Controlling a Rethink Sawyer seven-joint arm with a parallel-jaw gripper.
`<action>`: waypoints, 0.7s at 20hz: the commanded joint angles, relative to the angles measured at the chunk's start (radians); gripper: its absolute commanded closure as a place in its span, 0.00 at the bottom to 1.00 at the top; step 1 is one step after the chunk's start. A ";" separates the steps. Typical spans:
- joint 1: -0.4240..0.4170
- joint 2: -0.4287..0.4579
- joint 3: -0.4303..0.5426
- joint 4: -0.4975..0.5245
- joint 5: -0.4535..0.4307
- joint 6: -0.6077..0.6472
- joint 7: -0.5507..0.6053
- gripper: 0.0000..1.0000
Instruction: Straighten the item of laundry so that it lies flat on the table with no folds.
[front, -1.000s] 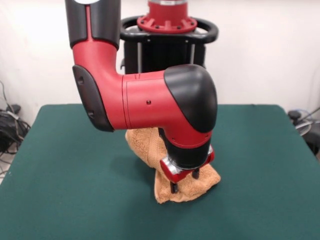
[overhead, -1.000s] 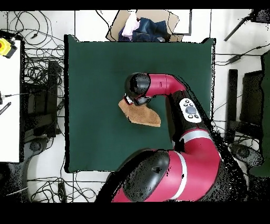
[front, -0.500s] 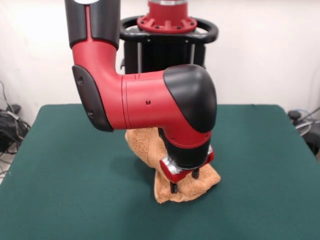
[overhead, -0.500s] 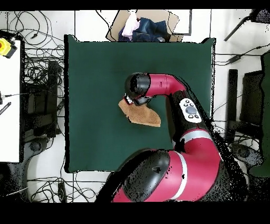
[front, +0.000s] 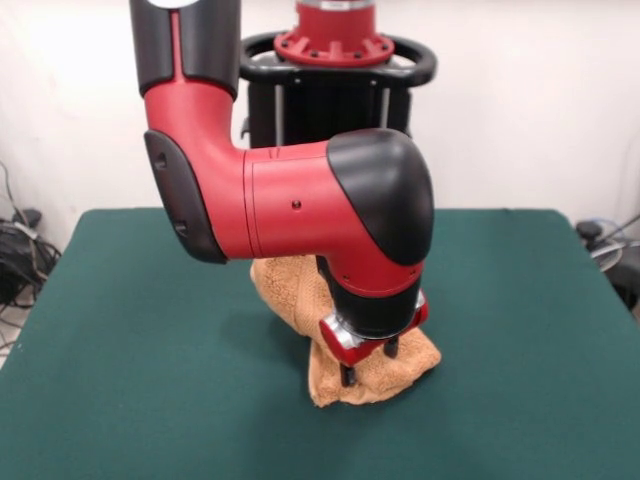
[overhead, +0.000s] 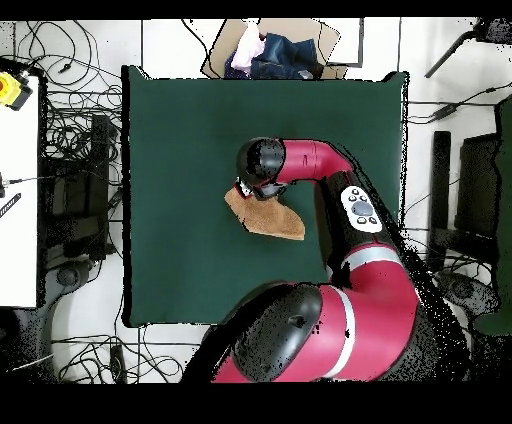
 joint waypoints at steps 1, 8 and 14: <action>-0.002 0.113 -0.051 -0.004 -0.108 -0.230 0.097 1.00; -0.005 0.103 -0.051 0.003 -0.121 -0.261 0.093 1.00; -0.005 0.090 -0.053 0.008 -0.126 -0.223 0.066 1.00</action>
